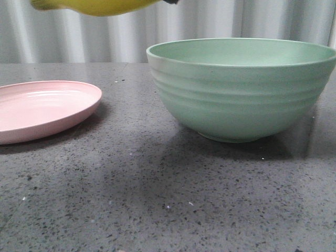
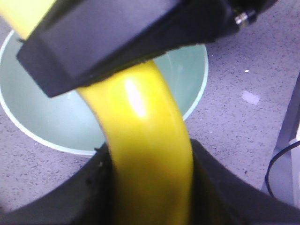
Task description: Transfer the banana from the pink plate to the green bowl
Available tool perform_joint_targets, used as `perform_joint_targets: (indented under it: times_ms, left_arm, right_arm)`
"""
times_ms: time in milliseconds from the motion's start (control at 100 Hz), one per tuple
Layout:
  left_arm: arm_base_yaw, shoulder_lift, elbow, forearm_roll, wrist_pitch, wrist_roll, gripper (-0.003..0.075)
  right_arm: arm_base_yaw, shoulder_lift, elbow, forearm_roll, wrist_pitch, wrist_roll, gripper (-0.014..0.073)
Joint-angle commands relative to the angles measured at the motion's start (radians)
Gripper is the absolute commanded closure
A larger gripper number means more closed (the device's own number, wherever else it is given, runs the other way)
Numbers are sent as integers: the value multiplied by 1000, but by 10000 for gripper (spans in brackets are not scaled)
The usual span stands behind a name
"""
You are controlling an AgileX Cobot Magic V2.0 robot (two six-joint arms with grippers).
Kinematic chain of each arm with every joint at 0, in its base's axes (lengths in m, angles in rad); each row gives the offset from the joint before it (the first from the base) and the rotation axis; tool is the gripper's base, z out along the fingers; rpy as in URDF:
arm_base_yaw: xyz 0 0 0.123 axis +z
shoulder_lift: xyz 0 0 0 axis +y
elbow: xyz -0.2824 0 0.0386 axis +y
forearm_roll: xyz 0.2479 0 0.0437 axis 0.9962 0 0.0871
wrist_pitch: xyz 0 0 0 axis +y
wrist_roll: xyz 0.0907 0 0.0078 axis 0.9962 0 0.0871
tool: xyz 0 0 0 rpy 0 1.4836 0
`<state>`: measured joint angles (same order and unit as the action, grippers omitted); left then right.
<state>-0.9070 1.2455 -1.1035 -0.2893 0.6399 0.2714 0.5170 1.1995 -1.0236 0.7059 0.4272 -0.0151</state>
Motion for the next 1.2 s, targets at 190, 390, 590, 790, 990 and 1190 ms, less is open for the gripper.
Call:
perform_joint_targets:
  times_ms: [190, 390, 590, 790, 990, 1190]
  left_arm:
    - [25, -81, -34, 36, -87, 29, 261]
    - [58, -151, -34, 36, -107, 29, 259]
    - [65, -198, -34, 28, -109, 29, 259]
    - [65, -197, -34, 28, -111, 27, 259]
    - [65, -196, -34, 28, -111, 27, 259]
    - [65, -196, -34, 28, -111, 27, 259]
  right_arm:
    - [-1, -19, -67, -87, -31, -105, 665]
    - [-64, -21, -126, -172, -47, -105, 665]
    - [-159, -27, -138, -366, -61, -105, 665]
    - [-179, 16, -134, -480, -38, -105, 665]
    - [-176, 93, -134, -480, 19, -105, 498]
    - [-176, 111, -134, -480, 14, -105, 193]
